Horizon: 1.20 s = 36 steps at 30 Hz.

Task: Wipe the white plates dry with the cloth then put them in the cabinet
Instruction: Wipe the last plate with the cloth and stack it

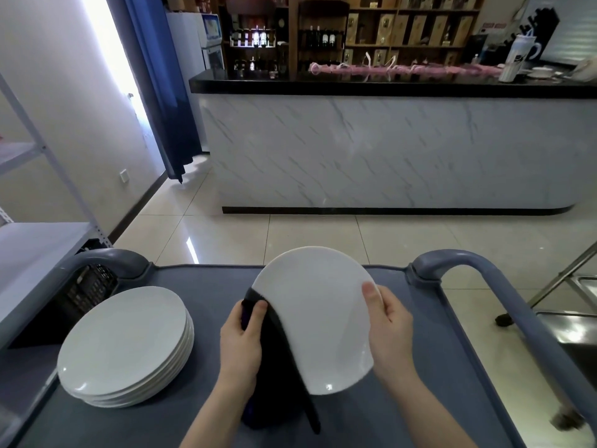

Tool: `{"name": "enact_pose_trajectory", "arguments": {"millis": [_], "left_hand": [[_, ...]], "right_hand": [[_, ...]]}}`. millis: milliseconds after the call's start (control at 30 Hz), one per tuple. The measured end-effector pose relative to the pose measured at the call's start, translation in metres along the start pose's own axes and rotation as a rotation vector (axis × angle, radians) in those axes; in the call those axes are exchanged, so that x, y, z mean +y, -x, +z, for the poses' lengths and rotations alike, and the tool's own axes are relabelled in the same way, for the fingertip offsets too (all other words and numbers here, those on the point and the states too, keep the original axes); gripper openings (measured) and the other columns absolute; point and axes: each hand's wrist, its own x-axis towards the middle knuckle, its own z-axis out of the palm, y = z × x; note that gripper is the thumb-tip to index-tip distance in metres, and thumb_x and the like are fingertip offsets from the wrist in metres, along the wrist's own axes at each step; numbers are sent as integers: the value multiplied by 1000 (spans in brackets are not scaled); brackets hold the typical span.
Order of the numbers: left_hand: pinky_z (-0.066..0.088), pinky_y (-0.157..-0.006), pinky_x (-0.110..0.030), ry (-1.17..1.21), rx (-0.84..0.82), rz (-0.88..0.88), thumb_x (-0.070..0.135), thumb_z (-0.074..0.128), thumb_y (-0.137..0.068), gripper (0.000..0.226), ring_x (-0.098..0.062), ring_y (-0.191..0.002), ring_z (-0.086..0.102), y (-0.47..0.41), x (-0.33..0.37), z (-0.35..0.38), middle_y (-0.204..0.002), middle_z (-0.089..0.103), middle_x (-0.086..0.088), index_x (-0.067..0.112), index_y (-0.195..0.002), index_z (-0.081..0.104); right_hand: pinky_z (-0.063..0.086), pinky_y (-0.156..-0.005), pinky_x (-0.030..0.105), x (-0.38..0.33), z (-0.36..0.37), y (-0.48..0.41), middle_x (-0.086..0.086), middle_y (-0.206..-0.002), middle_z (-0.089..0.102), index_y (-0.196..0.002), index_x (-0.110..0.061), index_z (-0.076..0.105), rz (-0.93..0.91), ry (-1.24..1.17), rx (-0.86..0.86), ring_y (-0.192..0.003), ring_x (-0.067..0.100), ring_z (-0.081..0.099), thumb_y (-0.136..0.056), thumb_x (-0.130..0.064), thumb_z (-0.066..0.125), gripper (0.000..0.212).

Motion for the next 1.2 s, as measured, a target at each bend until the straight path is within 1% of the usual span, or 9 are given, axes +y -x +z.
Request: {"name": "enact_pose_trajectory", "arguments": {"millis": [100,167,300,467,567,700,867,1067,1200], "left_hand": [[53,-80,-41,-58,5,64,26,59,-97,15,-18,-84,64,-4,5,-6,-87,72,-3,28,-86,68],[51,-77,-30,-169,-56,190,22,59,-97,17,-10,-79,63,-9,15,-11,-83,71,1,32,-85,66],[40,-60,-9,-441,-287,395,21,65,-92,21,3,-65,55,-20,36,-11,-70,64,15,36,-78,61],[40,-58,-14,-436,-248,350,22,66,-91,22,0,-60,51,-22,39,-6,-65,61,12,34,-73,60],[51,-74,-32,-234,-66,207,25,63,-94,10,-9,-76,61,-17,27,-7,-81,71,2,25,-86,68],[50,-78,-26,115,53,-3,30,58,-97,21,-4,-91,68,8,11,6,-96,75,11,42,-89,72],[51,-81,-31,2,-19,91,25,60,-97,14,-11,-90,67,4,11,-5,-93,74,4,31,-92,71],[48,-68,-16,-367,-343,284,34,66,-85,3,-3,-76,63,-15,32,-6,-82,70,9,35,-88,67],[46,-68,-13,-348,-334,237,27,67,-90,9,-1,-75,63,-14,24,-6,-82,71,10,36,-87,68]], "right_hand": [[41,-56,20,-4,-15,-12,-10,-68,63,-76,-24,63,-78,181,-181,-61,7,53,-98,-33,57,25],[48,-59,19,-13,-22,-20,-13,-81,72,-89,-32,67,-125,267,-318,-72,3,66,-91,-43,63,12],[46,-60,22,-29,-11,-28,-11,-77,68,-89,-36,65,-201,440,-557,-69,7,61,-83,-60,60,26],[27,-53,24,-26,-1,-18,7,-61,40,-72,-4,56,-296,278,-382,-57,8,35,-94,-43,57,44],[27,-55,29,-21,2,-10,11,-63,35,-72,4,46,-136,93,-160,-59,13,33,-97,-39,57,51],[32,-56,27,-10,14,0,3,-63,40,-70,-2,46,74,-104,72,-60,13,36,-98,-41,56,49],[26,-48,17,-6,-2,-9,-3,-57,34,-63,-11,37,-55,80,-50,-53,9,30,-98,-39,53,48],[29,-53,19,-18,-12,-18,-4,-60,44,-69,-15,59,-213,276,-468,-58,5,39,-93,-43,57,37],[34,-57,22,-16,-12,-12,12,-69,56,-74,-9,65,-218,225,-376,-61,6,45,-89,-46,57,41]]}}
